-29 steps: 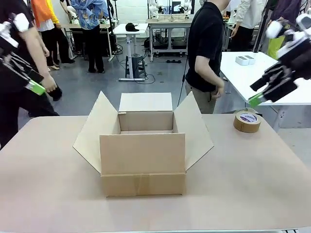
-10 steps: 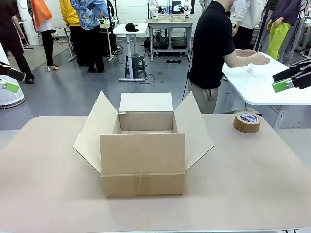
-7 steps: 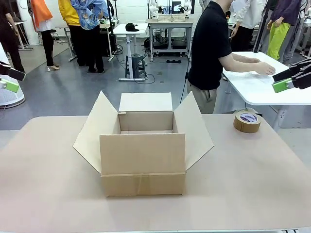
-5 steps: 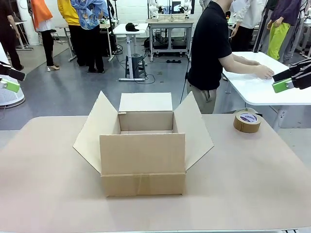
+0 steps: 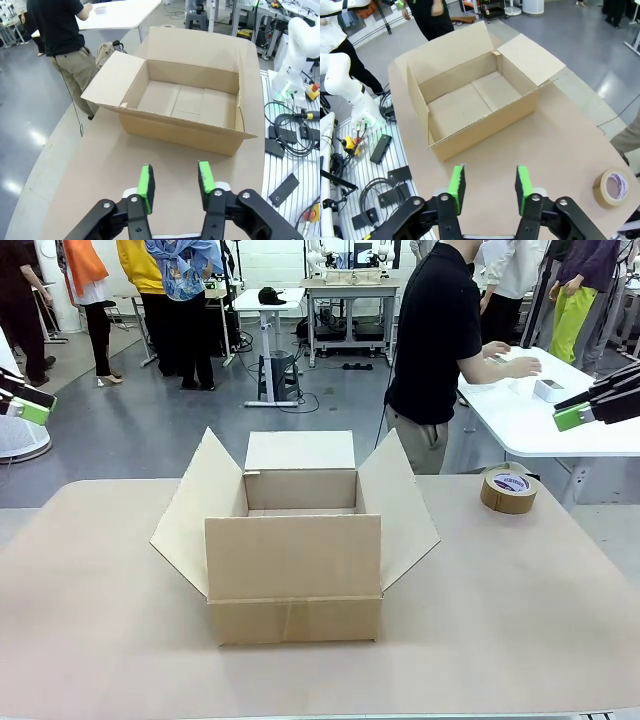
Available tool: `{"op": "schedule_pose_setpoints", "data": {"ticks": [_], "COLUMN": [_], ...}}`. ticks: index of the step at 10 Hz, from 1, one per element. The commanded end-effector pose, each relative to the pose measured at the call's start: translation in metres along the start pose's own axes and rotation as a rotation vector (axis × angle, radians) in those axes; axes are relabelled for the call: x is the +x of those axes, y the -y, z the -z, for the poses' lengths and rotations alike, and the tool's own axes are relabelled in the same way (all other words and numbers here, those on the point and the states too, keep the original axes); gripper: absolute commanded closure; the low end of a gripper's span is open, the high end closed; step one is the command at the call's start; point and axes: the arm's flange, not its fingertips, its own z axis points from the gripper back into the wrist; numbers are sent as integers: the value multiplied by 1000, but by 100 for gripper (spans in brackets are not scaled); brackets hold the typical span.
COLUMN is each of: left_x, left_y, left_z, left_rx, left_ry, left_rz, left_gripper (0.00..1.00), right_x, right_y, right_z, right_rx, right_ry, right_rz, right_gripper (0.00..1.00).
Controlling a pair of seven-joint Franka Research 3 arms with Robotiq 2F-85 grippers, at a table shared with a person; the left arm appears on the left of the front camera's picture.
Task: Wrap the clocks to prevent damage.
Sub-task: Open the side flaps of the Package Box.
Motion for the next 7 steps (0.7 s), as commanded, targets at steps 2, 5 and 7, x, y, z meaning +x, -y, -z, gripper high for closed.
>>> {"op": "schedule_pose_setpoints", "data": {"ticks": [2, 5, 7], "left_x": [1, 2, 3], "left_y": [1, 4, 5], "left_z": [-4, -6, -7], "left_rx": [-9, -13, -17], "left_ry": [4, -1, -4], "left_rz": [24, 38, 39], "left_gripper": [100, 100, 100], "right_x": [0, -2, -3], "right_y": [-1, -2, -3], "right_z": [-1, -5, -7], "right_rx": [14, 15, 15], "right_ry": [-9, -11, -18], "right_rz": [-15, -17, -16], "right_gripper": [100, 100, 100]}}
